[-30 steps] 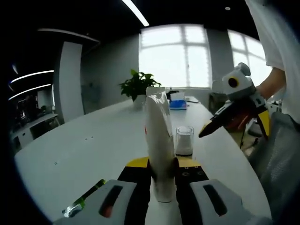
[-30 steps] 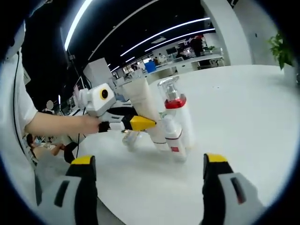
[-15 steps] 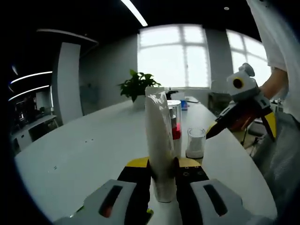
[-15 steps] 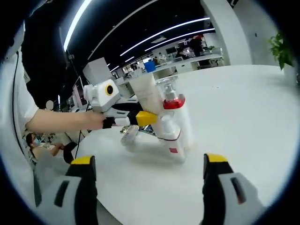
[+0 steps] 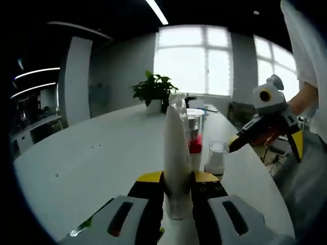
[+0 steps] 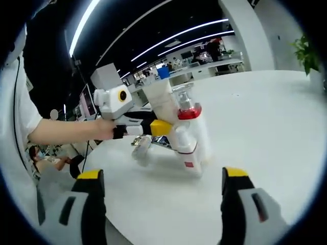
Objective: Arrange the skincare products in the storage area until every visible bottle or jar stands upright without overlapping.
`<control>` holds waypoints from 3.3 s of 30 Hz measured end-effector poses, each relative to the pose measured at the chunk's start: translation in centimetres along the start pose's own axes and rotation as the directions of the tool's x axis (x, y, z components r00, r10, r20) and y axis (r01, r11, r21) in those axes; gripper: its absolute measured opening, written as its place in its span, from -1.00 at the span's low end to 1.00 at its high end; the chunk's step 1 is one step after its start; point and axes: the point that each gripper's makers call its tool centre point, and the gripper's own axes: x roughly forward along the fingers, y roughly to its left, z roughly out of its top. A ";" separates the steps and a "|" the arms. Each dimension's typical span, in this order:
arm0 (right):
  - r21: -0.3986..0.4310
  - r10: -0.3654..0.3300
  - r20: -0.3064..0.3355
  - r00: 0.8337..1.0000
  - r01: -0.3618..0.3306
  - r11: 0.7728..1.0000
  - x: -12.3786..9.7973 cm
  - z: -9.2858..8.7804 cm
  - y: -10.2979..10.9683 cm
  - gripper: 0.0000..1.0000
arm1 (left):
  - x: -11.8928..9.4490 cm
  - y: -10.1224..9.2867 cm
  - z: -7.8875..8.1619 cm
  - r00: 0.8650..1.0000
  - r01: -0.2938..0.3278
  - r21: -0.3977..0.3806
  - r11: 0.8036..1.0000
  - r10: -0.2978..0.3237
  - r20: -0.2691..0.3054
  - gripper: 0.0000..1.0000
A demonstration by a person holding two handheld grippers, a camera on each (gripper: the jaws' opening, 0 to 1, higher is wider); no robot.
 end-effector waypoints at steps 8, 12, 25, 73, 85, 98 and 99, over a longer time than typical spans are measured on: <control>0.000 -0.001 0.003 1.000 0.001 1.000 0.0 0.1 0.0 0.91 | 0.0 -0.3 -0.5 1.000 0.007 0.011 1.000 -0.007 -0.028 -0.58; 0.000 -0.002 0.003 1.000 0.002 1.000 -0.1 0.1 0.0 0.91 | 0.0 -0.2 -0.6 1.000 0.004 0.002 1.000 -0.004 -0.031 -0.50; -0.015 0.007 0.006 1.000 -0.007 1.000 0.0 0.5 0.4 0.91 | -1.0 0.1 -1.3 0.996 -0.038 -0.038 0.999 0.035 -0.082 -0.11; -0.064 0.046 0.042 0.998 -0.044 0.997 -2.2 1.2 3.6 0.91 | -10.7 -4.7 -3.7 0.945 -0.283 -0.298 0.912 0.211 -0.252 0.94; -0.053 0.057 0.040 0.998 -0.055 0.997 -2.5 0.3 5.0 0.90 | -13.6 -6.7 -4.2 0.930 -0.348 -0.371 0.861 0.270 -0.248 0.94; -0.029 0.045 0.057 0.997 -0.043 0.999 -3.8 -0.6 6.0 0.92 | -16.5 -9.1 -6.1 0.895 -0.438 -0.421 0.794 0.344 -0.283 0.94; -0.027 0.045 0.058 0.997 -0.043 0.999 -3.9 -0.7 6.0 0.92 | -16.6 -9.2 -6.0 0.894 -0.442 -0.425 0.790 0.350 -0.279 0.94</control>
